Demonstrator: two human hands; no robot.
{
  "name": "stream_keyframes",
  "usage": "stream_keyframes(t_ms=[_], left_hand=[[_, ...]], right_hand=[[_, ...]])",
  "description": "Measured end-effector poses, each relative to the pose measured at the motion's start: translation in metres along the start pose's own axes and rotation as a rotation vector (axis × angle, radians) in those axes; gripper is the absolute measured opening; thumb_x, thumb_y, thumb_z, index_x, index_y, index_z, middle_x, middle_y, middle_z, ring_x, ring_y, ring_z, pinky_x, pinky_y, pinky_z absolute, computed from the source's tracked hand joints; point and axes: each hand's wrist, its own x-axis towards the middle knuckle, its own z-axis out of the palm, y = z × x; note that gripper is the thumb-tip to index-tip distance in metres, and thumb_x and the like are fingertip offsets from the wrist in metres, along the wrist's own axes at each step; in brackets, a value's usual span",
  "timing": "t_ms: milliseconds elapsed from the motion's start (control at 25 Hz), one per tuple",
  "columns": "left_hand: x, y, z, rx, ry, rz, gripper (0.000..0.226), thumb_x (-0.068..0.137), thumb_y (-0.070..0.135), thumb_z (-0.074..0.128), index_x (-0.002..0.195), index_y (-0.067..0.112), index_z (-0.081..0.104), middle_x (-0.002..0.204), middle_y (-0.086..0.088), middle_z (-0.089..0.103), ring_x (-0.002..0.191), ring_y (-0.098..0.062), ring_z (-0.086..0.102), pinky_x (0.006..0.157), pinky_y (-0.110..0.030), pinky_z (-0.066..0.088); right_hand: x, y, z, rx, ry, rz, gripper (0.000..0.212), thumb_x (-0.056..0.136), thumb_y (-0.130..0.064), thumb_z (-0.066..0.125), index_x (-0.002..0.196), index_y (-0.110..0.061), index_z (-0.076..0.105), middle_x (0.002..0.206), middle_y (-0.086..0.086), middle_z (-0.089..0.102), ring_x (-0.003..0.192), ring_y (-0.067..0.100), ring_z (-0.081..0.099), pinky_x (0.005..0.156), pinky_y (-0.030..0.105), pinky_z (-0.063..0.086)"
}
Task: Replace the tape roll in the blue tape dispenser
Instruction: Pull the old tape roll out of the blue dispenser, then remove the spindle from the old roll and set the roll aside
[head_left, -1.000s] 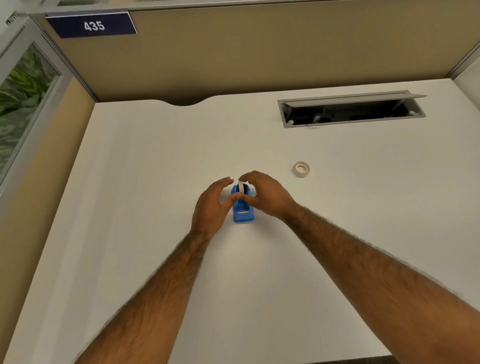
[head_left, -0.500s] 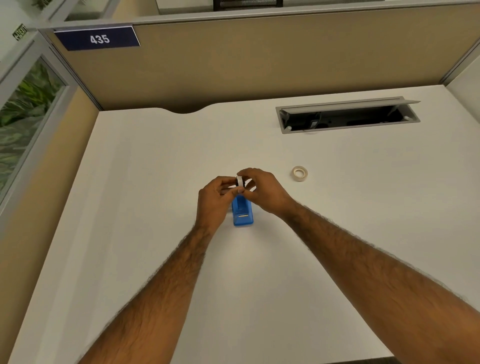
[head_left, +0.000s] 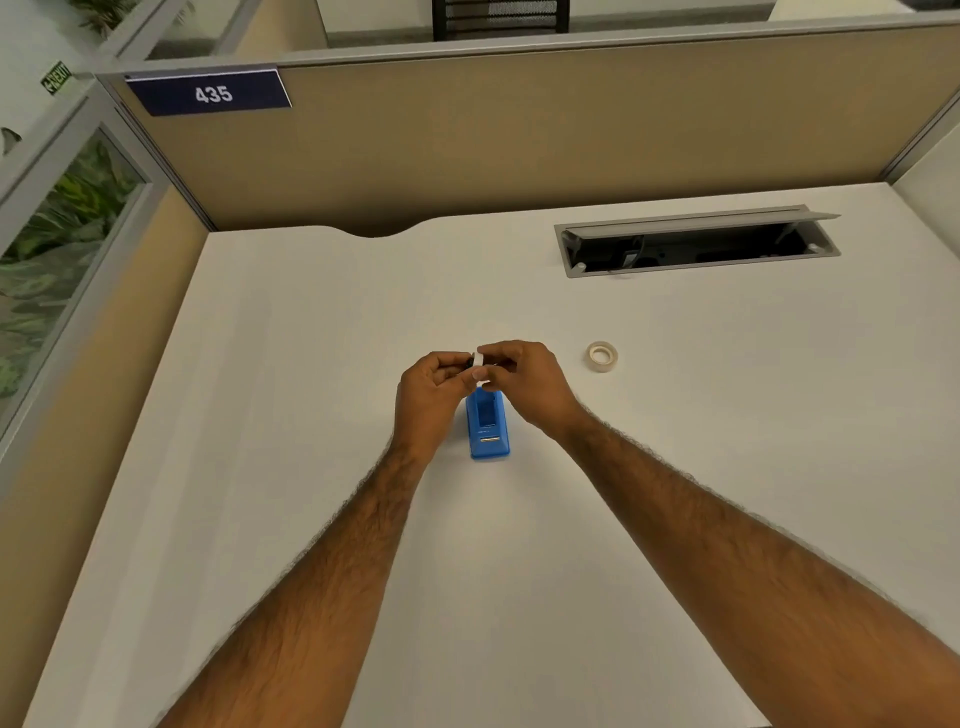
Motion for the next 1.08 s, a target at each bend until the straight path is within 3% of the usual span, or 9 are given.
stream_keyframes(t_ms=[240, 520, 680, 800, 920, 1080], left_hand=[[0.005, 0.007, 0.003, -0.024, 0.017, 0.0, 0.029, 0.084, 0.022, 0.079, 0.109, 0.012, 0.066, 0.103, -0.005, 0.076, 0.09, -0.017, 0.075, 0.085, -0.034, 0.061], [0.012, 0.008, 0.006, -0.082, 0.031, 0.002, 0.011, 0.089, 0.017, 0.074, 0.097, 0.011, 0.07, 0.094, -0.005, 0.077, 0.087, -0.018, 0.076, 0.084, -0.03, 0.061], [0.023, 0.008, 0.004, -0.049, 0.083, -0.01, 0.017, 0.09, 0.019, 0.072, 0.104, 0.009, 0.071, 0.103, -0.007, 0.076, 0.096, -0.02, 0.074, 0.092, -0.037, 0.058], [0.041, 0.013, 0.005, -0.016, 0.13, 0.032, 0.027, 0.085, 0.018, 0.078, 0.109, 0.016, 0.067, 0.111, 0.0, 0.073, 0.104, -0.016, 0.07, 0.092, -0.034, 0.058], [0.075, 0.015, 0.01, 0.185, 0.134, 0.092, 0.044, 0.085, 0.017, 0.078, 0.126, 0.014, 0.062, 0.126, -0.001, 0.068, 0.111, -0.014, 0.065, 0.091, -0.021, 0.054], [0.119, 0.004, 0.022, 0.535, 0.024, 0.133, 0.051, 0.088, 0.021, 0.075, 0.135, 0.014, 0.057, 0.136, -0.006, 0.063, 0.121, -0.024, 0.06, 0.105, -0.037, 0.049]], right_hand=[[0.003, -0.01, -0.004, 0.098, 0.04, 0.025, 0.034, 0.091, -0.01, 0.069, 0.125, -0.007, 0.065, 0.103, 0.009, 0.071, 0.09, 0.023, 0.072, 0.085, 0.032, 0.06], [0.012, -0.014, -0.004, 0.1, 0.064, 0.041, 0.036, 0.088, -0.009, 0.071, 0.123, -0.01, 0.064, 0.1, 0.006, 0.072, 0.091, 0.02, 0.071, 0.084, 0.028, 0.059], [0.019, -0.013, -0.002, 0.092, 0.047, 0.058, 0.03, 0.087, -0.008, 0.073, 0.116, -0.009, 0.067, 0.099, 0.007, 0.074, 0.09, 0.019, 0.072, 0.084, 0.028, 0.06], [0.023, -0.01, 0.001, 0.09, 0.078, 0.08, 0.026, 0.086, -0.008, 0.074, 0.112, -0.008, 0.068, 0.101, 0.006, 0.074, 0.09, 0.016, 0.072, 0.085, 0.026, 0.059], [0.02, -0.003, 0.007, 0.065, 0.091, 0.125, 0.024, 0.087, -0.01, 0.073, 0.11, -0.01, 0.069, 0.101, 0.002, 0.073, 0.085, 0.009, 0.068, 0.083, 0.021, 0.057], [0.013, 0.004, 0.017, 0.063, 0.061, 0.191, 0.022, 0.088, -0.013, 0.071, 0.11, -0.013, 0.07, 0.103, -0.001, 0.073, 0.087, 0.008, 0.067, 0.075, 0.009, 0.049]])
